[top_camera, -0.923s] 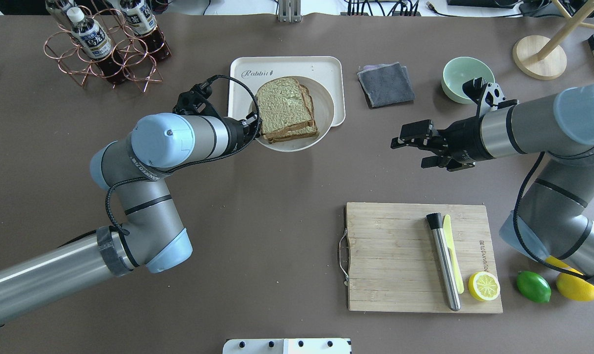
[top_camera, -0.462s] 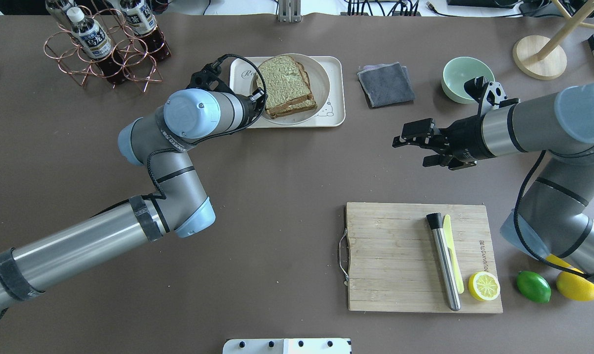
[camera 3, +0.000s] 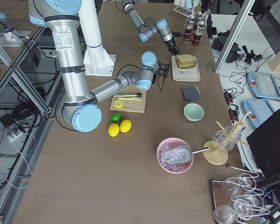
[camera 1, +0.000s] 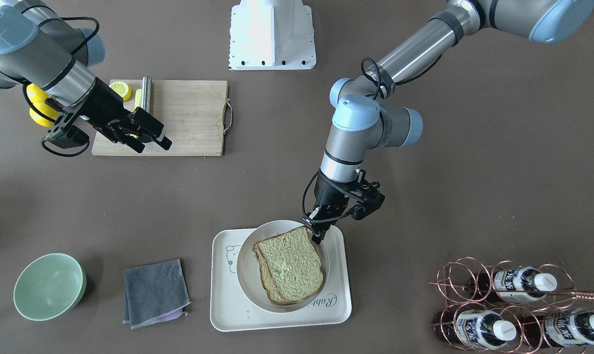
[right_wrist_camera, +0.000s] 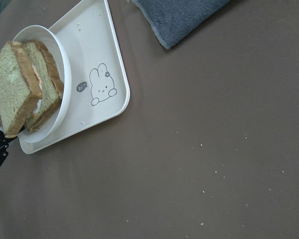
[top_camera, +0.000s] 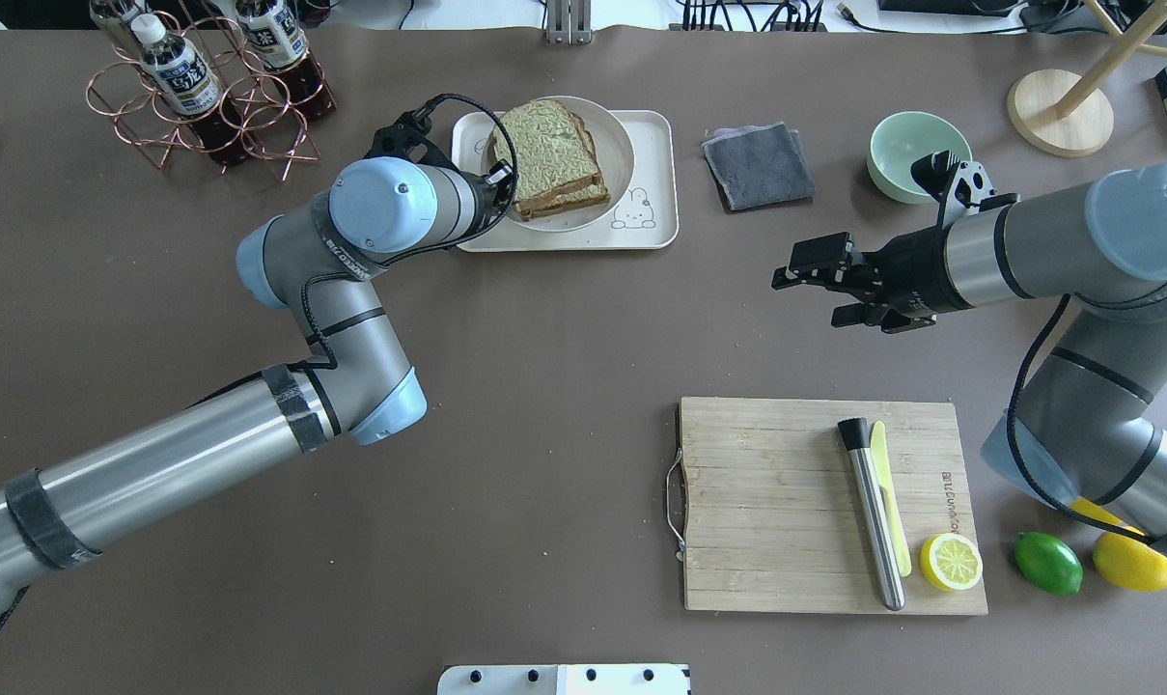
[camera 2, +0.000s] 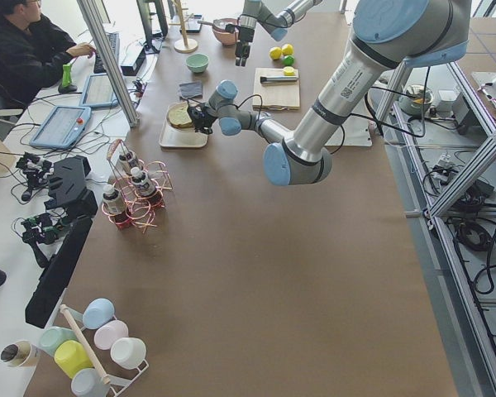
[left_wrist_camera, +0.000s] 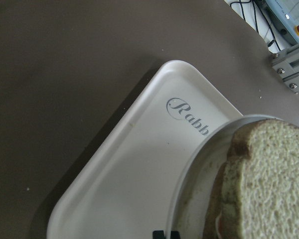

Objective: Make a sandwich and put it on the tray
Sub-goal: 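Release the plate on the tray with the left gripper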

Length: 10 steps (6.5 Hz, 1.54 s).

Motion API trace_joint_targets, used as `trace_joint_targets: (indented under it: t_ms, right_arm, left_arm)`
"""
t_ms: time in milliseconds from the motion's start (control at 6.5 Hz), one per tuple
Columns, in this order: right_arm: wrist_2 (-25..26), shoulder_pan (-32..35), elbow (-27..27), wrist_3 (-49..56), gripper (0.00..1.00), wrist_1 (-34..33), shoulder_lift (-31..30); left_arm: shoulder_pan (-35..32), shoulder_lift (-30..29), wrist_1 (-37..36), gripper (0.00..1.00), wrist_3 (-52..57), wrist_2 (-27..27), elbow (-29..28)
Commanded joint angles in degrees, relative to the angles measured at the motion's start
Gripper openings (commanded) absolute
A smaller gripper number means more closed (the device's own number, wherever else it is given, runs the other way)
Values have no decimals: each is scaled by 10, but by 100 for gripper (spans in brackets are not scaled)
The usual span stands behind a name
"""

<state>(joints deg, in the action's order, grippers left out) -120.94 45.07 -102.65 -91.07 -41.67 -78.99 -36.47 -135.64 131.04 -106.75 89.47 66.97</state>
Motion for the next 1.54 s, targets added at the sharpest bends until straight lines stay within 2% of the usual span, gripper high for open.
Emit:
trace_joint_targets:
  t_ms: [0, 154, 308, 462, 1385]
  right_arm:
    - [2, -1, 3, 0, 99, 0, 1]
    - [1, -1, 3, 0, 99, 0, 1]
    - [1, -1, 3, 0, 99, 0, 2]
    - [1, -1, 3, -1, 99, 0, 2]
    - [4, -1, 4, 0, 99, -1, 4]
  left_arm:
    - [3, -5, 0, 0, 6, 0, -11]
    - [3, -5, 0, 0, 6, 0, -11]
    - [4, -5, 0, 14, 6, 0, -11]
    - [4, -6, 0, 48, 4, -1, -11]
    - [-21, -7, -3, 47, 0, 16, 4]
